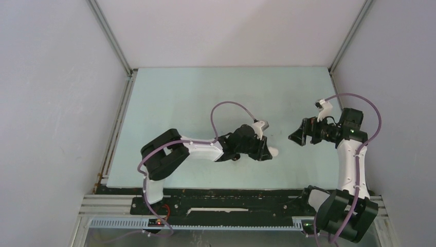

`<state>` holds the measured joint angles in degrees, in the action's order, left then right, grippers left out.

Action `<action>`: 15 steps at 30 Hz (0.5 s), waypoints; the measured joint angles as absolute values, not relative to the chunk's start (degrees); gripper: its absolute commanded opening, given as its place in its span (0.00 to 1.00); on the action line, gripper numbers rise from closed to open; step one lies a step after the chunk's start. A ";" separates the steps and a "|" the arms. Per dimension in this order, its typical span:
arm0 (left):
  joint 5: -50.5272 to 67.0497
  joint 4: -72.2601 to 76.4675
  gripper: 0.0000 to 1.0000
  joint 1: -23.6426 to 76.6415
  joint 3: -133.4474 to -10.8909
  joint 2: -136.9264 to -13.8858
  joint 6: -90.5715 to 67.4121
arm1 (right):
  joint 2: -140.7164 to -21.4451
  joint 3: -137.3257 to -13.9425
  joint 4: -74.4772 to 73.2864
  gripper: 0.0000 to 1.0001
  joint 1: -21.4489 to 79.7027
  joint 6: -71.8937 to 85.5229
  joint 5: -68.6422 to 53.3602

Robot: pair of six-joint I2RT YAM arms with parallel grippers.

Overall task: Insert the wireless bluetooth earbuds into the charging case
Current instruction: Place the charging case at the center of the board.

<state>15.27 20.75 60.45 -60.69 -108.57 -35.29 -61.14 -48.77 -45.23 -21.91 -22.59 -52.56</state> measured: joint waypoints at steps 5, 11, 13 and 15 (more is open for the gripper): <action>15.77 17.50 0.11 57.67 -62.85 -113.12 -40.25 | -61.06 -48.40 -44.91 1.00 -21.89 -22.48 -52.27; 16.78 16.45 0.13 55.70 -62.59 -114.74 -44.12 | -60.97 -48.27 -44.86 1.00 -21.89 -22.52 -52.25; 16.80 16.49 0.16 55.66 -62.57 -114.74 -44.64 | -60.97 -48.14 -44.86 1.00 -21.89 -22.52 -52.23; 16.84 16.51 0.20 55.64 -62.41 -114.74 -45.04 | -60.99 -47.99 -44.84 1.00 -21.80 -22.52 -52.23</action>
<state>16.84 16.51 55.64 -62.41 -114.74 -45.04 -60.99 -47.99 -44.84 -21.80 -22.52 -52.23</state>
